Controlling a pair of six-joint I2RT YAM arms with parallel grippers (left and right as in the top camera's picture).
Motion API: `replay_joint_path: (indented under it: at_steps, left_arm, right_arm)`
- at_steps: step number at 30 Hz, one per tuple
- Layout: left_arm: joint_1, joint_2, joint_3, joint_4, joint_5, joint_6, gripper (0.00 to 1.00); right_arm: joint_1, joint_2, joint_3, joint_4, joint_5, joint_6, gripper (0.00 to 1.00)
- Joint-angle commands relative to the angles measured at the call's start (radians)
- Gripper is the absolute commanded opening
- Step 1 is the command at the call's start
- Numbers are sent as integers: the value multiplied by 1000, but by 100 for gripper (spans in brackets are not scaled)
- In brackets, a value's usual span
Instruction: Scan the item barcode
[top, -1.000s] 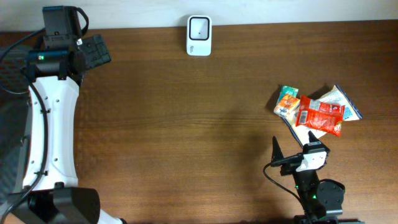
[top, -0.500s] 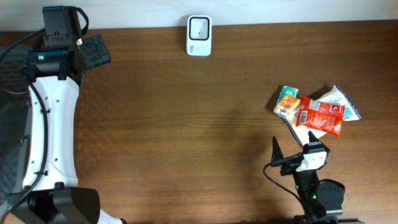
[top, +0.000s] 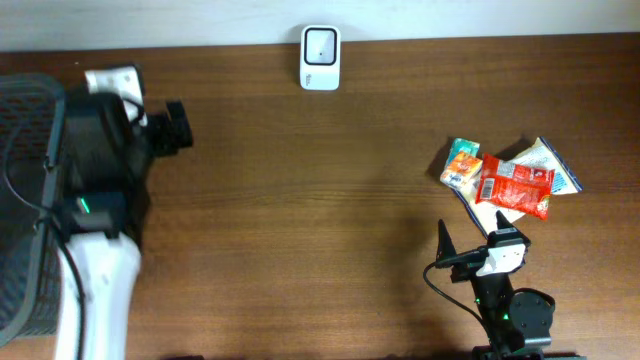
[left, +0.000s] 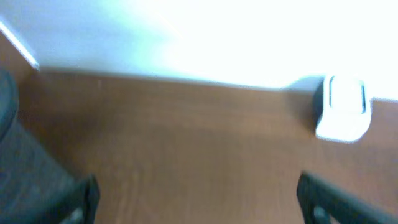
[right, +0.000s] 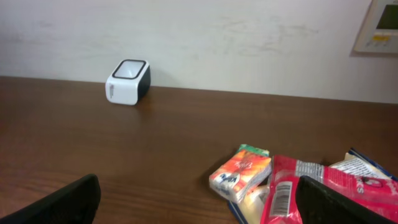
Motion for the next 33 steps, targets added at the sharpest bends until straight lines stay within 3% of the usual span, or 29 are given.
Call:
replay_joint_path:
  at_steps: [1,4,6,12,14,17,33]
  left_arm:
    - [-1,-265,-414,272,50,49,99]
    - [-1,-500,-728,462,49,49,99]
    - [-1,-649,-876,506,43,53,99]
    - [-1,-1011,-1121,509,42,106,99]
    - [-2,-1081,-1147,473,46,106,99]
    - [-3,-1183,-1147,301,42,114,99]
    - [-8,-1234,-1147,307,42,113,99]
  right_arm:
    - [-6,-9,-7,-4,1,12,99]
    - [-6,-9,-7,-4,1,12,99]
    - [-6,-9,-7,-4,2,12,99]
    - [-6,-9,-7,-4,1,12,99]
    - [-6,-9,-7,-4,2,12,99]
    - [-6,-9,-7,-4,1,12,99]
    - [-6,-9,-7,-4,2,12,99]
